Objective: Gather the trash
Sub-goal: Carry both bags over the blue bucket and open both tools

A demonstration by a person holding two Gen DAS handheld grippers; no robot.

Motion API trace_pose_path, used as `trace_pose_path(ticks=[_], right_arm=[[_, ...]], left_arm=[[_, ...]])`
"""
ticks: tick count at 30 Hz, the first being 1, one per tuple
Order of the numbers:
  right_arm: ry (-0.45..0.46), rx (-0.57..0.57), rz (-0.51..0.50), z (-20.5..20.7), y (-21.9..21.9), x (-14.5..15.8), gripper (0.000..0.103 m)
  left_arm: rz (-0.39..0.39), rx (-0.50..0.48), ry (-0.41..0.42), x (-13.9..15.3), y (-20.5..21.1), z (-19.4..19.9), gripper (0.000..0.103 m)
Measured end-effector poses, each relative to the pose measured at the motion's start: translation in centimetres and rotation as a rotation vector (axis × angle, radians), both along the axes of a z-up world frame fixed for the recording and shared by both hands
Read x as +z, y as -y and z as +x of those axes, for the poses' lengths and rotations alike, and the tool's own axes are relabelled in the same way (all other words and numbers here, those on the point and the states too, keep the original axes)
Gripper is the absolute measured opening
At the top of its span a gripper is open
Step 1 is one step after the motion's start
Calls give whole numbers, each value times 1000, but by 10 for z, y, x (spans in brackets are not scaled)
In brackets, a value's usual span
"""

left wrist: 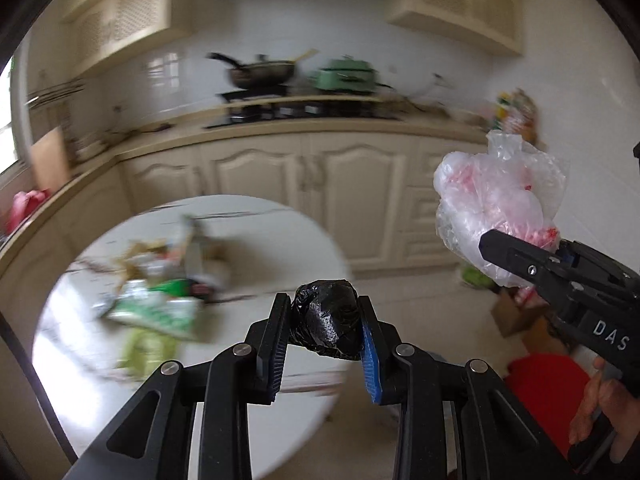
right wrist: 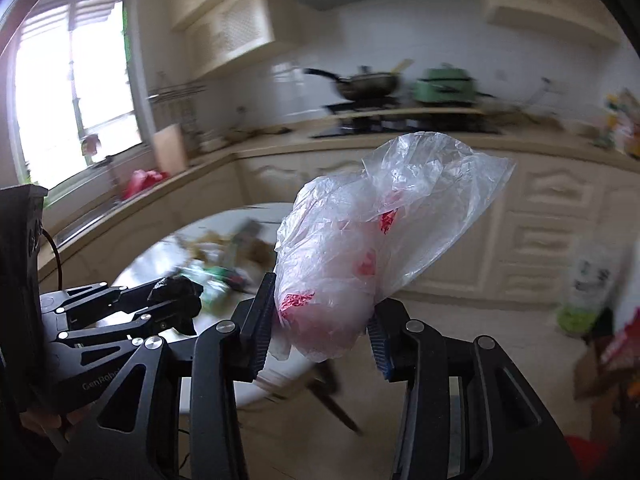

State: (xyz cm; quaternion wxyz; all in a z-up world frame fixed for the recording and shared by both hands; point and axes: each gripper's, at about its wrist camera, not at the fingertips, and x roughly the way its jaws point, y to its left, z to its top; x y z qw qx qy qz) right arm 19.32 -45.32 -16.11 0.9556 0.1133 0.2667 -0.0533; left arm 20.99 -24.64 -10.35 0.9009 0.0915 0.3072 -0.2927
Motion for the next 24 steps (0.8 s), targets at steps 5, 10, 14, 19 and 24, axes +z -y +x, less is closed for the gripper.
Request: trace_pose_path(ticks=[5,10,14,19,24], right_arm=[[-72,-130,19,-39,63,-32,40],[-154,-217,64,-59,123,-75,40],[-222,-270,101,-65,160,-116,40],[-299,-302,147,-60,187,-161,40],[-354,-321,197,-52,204,-198,40]], left_arm=[[38,-126,-35,-19,83,-3,29],[118,-223,-78,-63,167,12,29],[179,-269,-122,-97,215,31,29],[229,-302,-127,-135,258,58,33],[298,-277,-144,-165,295,78,55]])
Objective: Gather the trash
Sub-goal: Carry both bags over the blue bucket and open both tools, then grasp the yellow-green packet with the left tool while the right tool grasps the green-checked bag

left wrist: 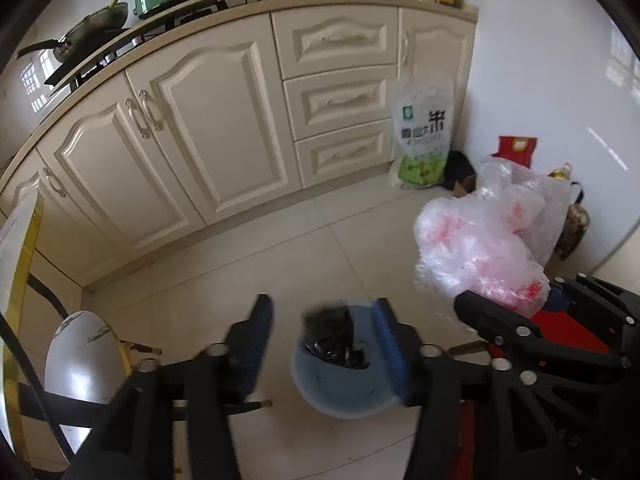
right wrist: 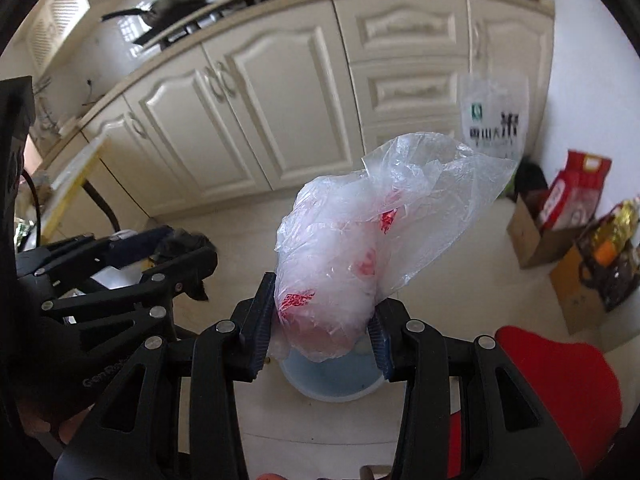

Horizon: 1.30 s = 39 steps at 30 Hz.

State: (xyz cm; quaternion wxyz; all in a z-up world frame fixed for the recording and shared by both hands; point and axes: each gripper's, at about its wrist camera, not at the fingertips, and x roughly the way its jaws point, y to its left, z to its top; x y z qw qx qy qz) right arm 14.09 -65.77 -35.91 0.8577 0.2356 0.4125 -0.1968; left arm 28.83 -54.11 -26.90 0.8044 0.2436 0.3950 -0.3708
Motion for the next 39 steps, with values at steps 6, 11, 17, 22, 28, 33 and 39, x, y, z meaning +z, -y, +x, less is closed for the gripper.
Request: trace_pose_path(ticks=[6,11,17,22,28,33,39], right_arm=[[-26,6,46,12,6,-28,40],[-43,27,72,24,1,-43,42],[-44,10,84,35,-5,-44,54],[-13,4,60,32,-19,-17,72],[89,41,-14,30,-58,52,76],[201,118,-96,33,-115,127,84],[311,263,-196,57,-208,201,94]], left_arm=[[40,9,-3,-16,21,1,70],[29,32,24,-9,10,-7,74],[1,46,77,21,-23,-28,75],[-57,77,100,53,-63,-44,75],[-158,134,157,106,-141,-67,76],[-255,195,231,149,-235,-91,84],[-317,313,315,177,-340,-110,95]])
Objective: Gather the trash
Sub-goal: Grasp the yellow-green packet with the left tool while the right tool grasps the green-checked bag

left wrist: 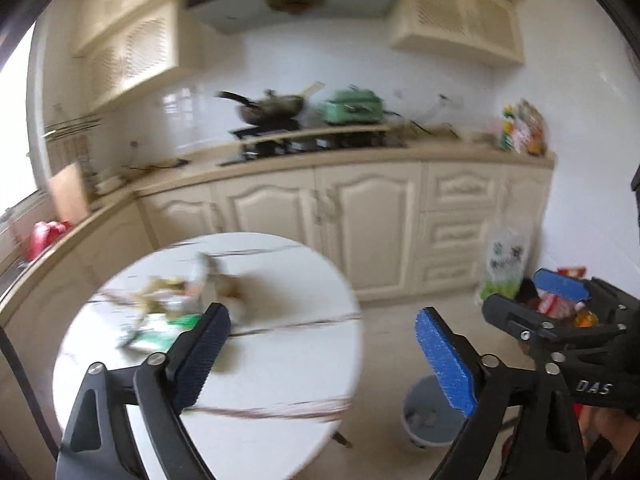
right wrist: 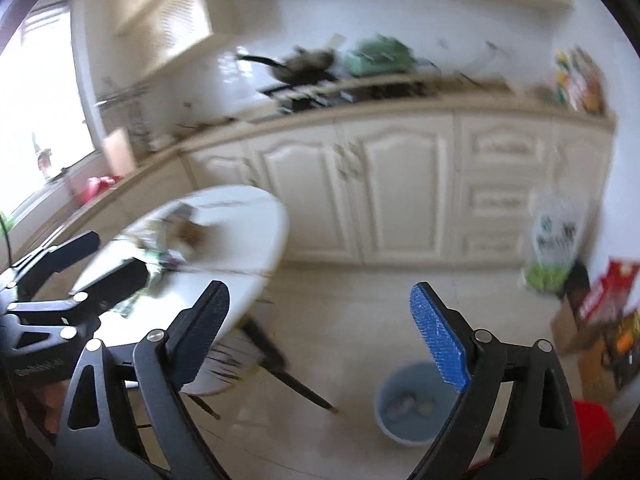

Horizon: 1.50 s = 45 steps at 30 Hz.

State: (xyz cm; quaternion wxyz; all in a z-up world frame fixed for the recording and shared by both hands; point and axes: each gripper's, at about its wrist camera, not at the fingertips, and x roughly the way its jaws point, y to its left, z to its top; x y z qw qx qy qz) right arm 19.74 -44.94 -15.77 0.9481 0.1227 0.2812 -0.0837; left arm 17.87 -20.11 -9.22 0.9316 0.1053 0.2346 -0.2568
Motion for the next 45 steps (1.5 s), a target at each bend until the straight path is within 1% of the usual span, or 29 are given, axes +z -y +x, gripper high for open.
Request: trace_pose_path(ticks=[2,5,6,7,9,11,12,13,15,17,20,25,27,28,29,30,31,32,33,34,35,36,37,38,40,41,44,45], right_arm=[[15,47,-33,16,-31,14,95],[5,104,-66,41,-69,21,98],[3,127,-76,51,-82,21,98],[-5,148,-83,60,-93,19,98],[-22,186,-89,80,-113,15,98],[-50,210,-95,99,-130,6,98],[-56,222,-92,103,-135,1,98],[-61,233,-90,109,-139,-3,98],[-89,251,-95,123,-147,-14,98],[-110,267,-93,139,-152,-24,98],[-137,277,-85,153,-152,-38,98],[-184,291,-67,176,-150,-61,98],[-204,297,-62,183,-149,-69,98],[-211,301,-61,187,-149,-73,98],[-216,305,-57,189,-149,-76,98],[-223,309,-52,193,-149,-79,98],[-228,312,-47,195,-148,-82,98],[-232,313,-45,198,-149,-84,98],[-236,317,-47,201,-150,-86,98],[-240,321,-49,203,-152,-88,98],[-245,325,-49,205,-154,-90,98],[-248,333,-49,208,-157,-92,98],[-248,339,-50,209,-159,-93,98],[-253,346,-52,211,-162,-95,98],[-257,371,-54,215,-169,-98,98],[-261,382,-57,217,-173,-99,98],[-284,424,-72,225,-190,-106,98],[-290,432,-81,228,-194,-108,98]], left_arm=[[-18,53,19,3,-36,-3,98],[-18,149,22,-5,-81,3,101],[-16,168,18,-9,-89,7,101],[-12,199,8,-15,-102,12,101],[9,229,-23,-28,-116,22,101],[40,247,-70,-46,-129,36,101],[52,249,-95,-55,-133,42,101],[65,271,-130,-68,-140,48,101],[73,284,-170,-81,-143,57,101],[78,277,-208,-97,-145,62,101],[117,254,-258,-118,-139,72,101],[156,215,-306,-144,-130,84,101],[176,199,-318,-151,-126,85,98],[186,195,-323,-151,-130,96,93],[193,195,-334,-148,-130,110,90],[173,185,-345,-147,-126,120,88],[156,176,-364,-147,-122,127,84],[132,161,-384,-146,-121,135,74],[110,148,-397,-139,-121,154,68],[100,152,-396,-140,-125,154,60],[102,158,-386,-133,-123,166,49],[92,152,-390,-133,-127,168,42],[85,156,-393,-130,-134,168,33],[76,149,-398,-126,-140,167,29],[60,135,-410,-127,-147,173,22],[59,137,-409,-122,-152,164,18],[58,150,-400,-117,-162,157,11],[46,154,-406,-114,-166,152,10]])
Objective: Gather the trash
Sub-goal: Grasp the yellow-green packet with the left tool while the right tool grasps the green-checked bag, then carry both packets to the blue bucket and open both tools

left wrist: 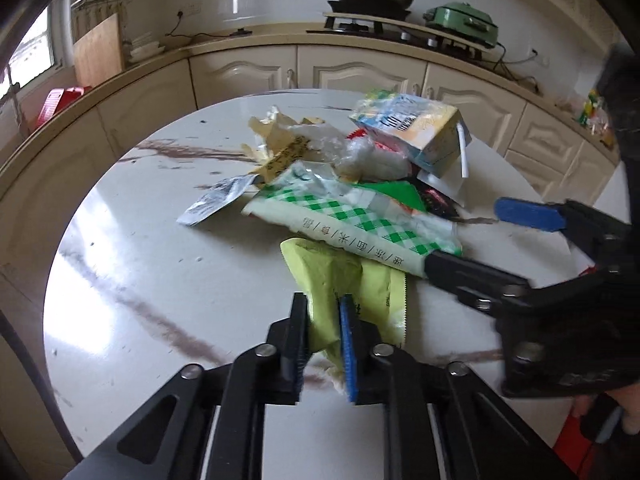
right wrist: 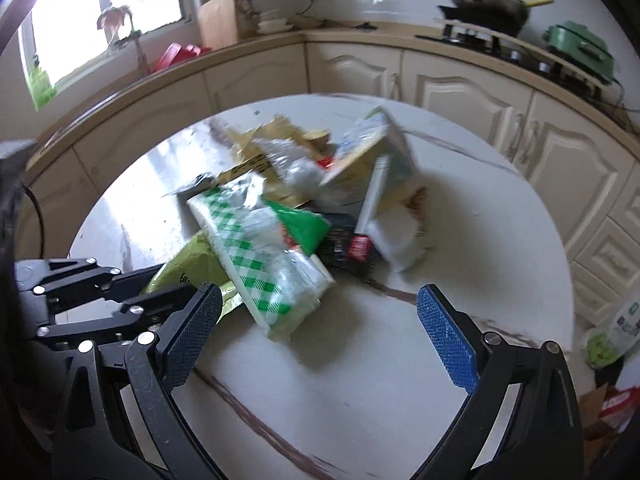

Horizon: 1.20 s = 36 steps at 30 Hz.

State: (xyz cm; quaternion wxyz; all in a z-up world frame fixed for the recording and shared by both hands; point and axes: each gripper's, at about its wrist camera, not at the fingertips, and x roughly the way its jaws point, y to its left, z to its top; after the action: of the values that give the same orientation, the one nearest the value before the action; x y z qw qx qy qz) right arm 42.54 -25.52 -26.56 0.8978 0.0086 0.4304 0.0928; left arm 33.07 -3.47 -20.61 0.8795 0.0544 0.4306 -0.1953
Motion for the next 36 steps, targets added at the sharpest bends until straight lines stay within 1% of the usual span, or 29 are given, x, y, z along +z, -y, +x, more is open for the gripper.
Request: trace_pose_path(ticks=[1,4,6,8,13,14,15,16,17,18,19,20,23,26,29,32,36], right_arm=[[-6,3,-8,2,-3,-1,98],[-11,35,-17,10,-17,-3,95],[-19,58,-40,14,-29,-6,89],[-24,82,-60,16,-40,-7,84],[-53,127,-123,21,-62,-15,79],[-52,140,-118,22,-64,-15,74],[-55,150,-101,22,-64,-14,58],[-58,163,-73,22,-62,-14,54],[-60,168,-88,22,-62,-14,49],[-63,189,-82,21,-62,-13,37],[-67,200,-74,20,-62,-13,29],[-70,200,-80,20,-62,-12,17],[-69,207,-22,14,-55,-10,16],[-17,198,39,-5,-46,1,16],[32,188,97,-25,-33,21,16],[91,164,141,-48,-11,41,16],[156,101,194,-83,38,66,17]], left_arm=[[-15,4,-6,2,-6,-1,9],[-19,37,14,13,-27,-11,8],[-37,42,21,22,-39,-19,8],[-30,63,45,30,-49,-27,8],[-27,93,64,38,-61,-32,8],[-27,95,65,38,-61,-32,8],[-28,97,62,38,-60,-32,8],[-29,98,60,37,-61,-33,8],[-30,101,61,37,-59,-34,8],[-31,102,60,38,-58,-36,8],[-32,102,59,38,-57,-36,8],[-33,102,60,39,-56,-37,8],[-32,101,65,42,-51,-37,8],[-33,94,83,49,-44,-43,8],[-35,77,110,62,-31,-52,8],[-40,51,150,78,-9,-64,8],[-48,-7,186,96,35,-81,8]])
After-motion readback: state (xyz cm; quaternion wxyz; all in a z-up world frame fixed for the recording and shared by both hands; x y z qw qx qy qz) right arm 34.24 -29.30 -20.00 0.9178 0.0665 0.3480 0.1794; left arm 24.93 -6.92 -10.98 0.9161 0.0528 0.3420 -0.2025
